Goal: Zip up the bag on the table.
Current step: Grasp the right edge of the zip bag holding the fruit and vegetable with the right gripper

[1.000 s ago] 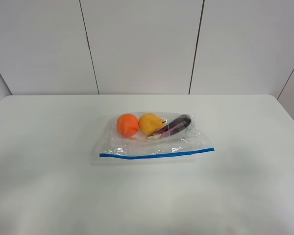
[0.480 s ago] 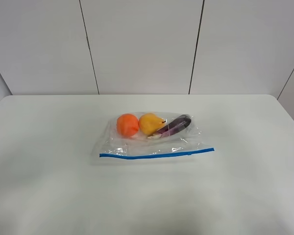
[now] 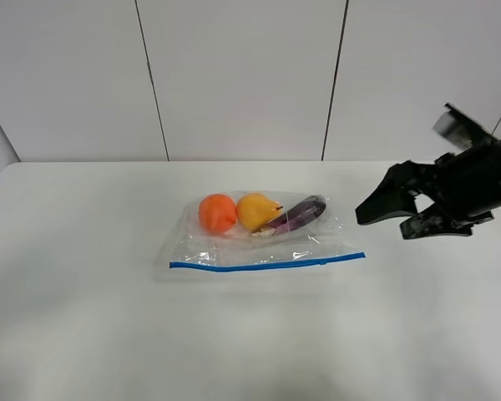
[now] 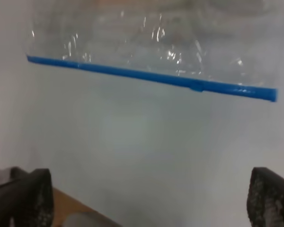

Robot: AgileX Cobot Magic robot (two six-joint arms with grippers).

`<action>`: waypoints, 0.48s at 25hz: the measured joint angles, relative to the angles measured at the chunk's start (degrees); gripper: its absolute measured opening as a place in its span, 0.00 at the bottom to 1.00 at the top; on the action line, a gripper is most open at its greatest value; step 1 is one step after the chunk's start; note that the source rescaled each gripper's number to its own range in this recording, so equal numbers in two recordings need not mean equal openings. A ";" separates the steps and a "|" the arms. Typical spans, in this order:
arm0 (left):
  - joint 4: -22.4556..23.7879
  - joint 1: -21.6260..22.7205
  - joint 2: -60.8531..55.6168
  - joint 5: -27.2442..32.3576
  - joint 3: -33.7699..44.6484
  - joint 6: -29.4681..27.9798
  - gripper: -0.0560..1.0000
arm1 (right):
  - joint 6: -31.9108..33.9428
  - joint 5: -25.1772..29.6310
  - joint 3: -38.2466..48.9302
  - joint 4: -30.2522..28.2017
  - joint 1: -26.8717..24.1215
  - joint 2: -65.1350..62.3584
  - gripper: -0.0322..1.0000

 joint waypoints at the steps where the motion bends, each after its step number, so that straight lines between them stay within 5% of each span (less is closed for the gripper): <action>1: 0.00 0.00 0.00 0.00 0.00 0.00 1.00 | -1.80 0.13 0.00 1.71 0.00 2.85 1.00; 12: 0.00 0.00 0.00 0.00 0.00 0.00 1.00 | -17.94 4.52 -0.01 14.17 -8.09 20.31 1.00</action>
